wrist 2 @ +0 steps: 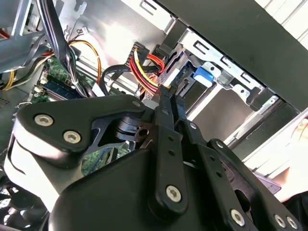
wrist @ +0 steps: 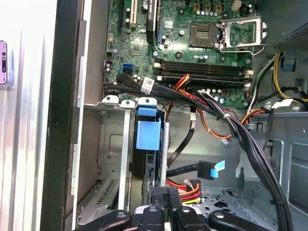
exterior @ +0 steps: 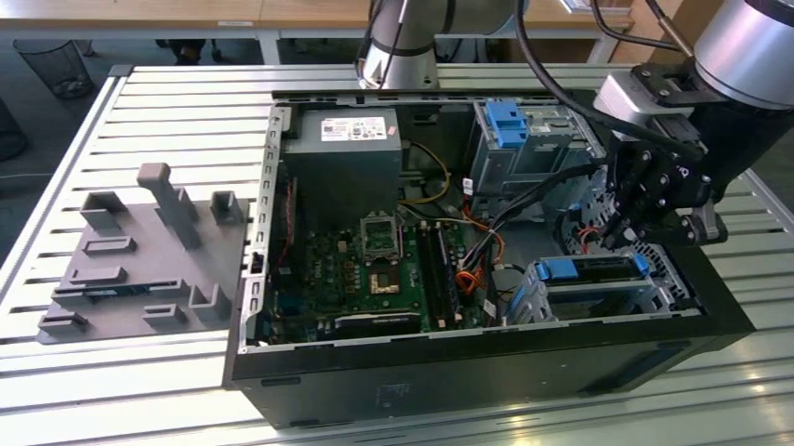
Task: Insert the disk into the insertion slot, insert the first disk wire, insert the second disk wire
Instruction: 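Insert the first disk wire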
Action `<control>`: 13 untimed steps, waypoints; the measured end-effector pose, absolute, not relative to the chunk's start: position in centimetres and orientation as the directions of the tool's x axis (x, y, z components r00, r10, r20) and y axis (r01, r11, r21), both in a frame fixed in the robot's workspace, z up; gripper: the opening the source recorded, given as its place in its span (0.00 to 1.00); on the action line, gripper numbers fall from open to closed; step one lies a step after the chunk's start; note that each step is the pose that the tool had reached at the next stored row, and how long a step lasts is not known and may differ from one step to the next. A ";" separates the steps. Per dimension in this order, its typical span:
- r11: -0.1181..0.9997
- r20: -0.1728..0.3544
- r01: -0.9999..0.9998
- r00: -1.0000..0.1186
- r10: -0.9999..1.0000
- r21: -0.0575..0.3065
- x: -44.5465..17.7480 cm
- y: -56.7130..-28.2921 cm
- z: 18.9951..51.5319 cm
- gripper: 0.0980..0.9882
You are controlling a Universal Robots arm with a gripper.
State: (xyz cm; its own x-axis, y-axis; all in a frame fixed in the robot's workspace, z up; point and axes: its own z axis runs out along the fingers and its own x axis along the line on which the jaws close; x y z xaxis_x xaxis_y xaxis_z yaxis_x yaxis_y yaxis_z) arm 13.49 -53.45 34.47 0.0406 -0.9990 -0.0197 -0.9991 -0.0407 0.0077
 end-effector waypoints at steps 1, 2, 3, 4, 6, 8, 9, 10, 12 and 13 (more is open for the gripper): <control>-0.041 -0.020 -0.999 0.041 -0.999 0.008 13.5 -53.5 34.4 0.07; -0.041 -0.020 -0.999 0.041 -0.999 0.007 13.5 -53.6 34.4 0.07; -0.041 -0.020 -0.999 0.041 -0.999 0.007 13.5 -53.7 34.3 0.07; -0.041 -0.020 -0.999 0.041 -0.999 0.007 13.5 -53.8 34.3 0.07; -0.041 -0.020 -0.999 0.041 -0.999 0.007 13.5 -53.9 34.2 0.07; -0.041 -0.020 -0.999 0.041 -0.999 0.006 13.5 -53.9 34.1 0.07; -0.041 -0.020 -0.999 0.041 -0.999 0.006 13.5 -54.0 34.1 0.07; -0.041 -0.020 -0.999 0.041 -0.999 0.006 13.5 -54.0 34.0 0.07; -0.041 -0.020 -0.999 0.041 -0.999 0.006 13.5 -54.0 34.0 0.07; -0.041 -0.020 -0.999 0.041 -0.999 0.006 13.5 -54.0 33.9 0.07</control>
